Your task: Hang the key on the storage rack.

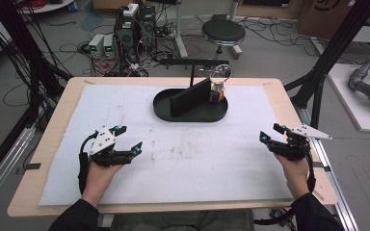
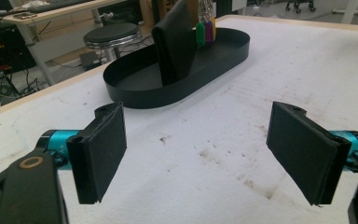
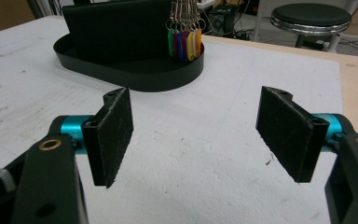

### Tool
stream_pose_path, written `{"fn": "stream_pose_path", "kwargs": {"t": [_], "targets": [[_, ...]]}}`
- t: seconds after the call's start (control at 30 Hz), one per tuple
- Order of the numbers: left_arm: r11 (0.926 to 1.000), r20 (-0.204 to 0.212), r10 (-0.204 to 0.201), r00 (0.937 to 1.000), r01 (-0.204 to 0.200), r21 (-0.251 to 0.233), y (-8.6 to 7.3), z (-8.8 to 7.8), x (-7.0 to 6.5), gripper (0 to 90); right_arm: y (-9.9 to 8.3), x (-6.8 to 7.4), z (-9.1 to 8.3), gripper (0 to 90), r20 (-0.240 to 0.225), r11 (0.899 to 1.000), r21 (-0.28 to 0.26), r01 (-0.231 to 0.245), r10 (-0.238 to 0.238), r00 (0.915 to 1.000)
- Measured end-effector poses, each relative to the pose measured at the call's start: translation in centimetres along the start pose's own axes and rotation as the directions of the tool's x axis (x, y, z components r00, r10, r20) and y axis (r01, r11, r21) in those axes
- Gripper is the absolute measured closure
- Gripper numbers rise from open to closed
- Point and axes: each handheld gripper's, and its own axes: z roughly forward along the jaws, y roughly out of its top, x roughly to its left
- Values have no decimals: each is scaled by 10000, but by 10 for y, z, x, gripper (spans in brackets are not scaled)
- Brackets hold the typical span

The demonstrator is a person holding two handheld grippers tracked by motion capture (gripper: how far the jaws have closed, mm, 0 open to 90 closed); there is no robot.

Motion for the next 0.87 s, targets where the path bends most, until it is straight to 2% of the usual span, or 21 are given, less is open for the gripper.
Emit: {"fn": "stream_pose_path", "kwargs": {"t": [0.27, 0.87], "targets": [[10000, -30, 42, 10000, -42, 69, -1, -1, 1, 199, -1, -1, 2, 272, 17, 9999, 110, -27, 27, 10000], [9998, -251, -172, 9995, 174, 71, -1, -5, 5, 199, -2, -3, 6, 252, -29, 9997, 239, -68, 69, 10000]]}}
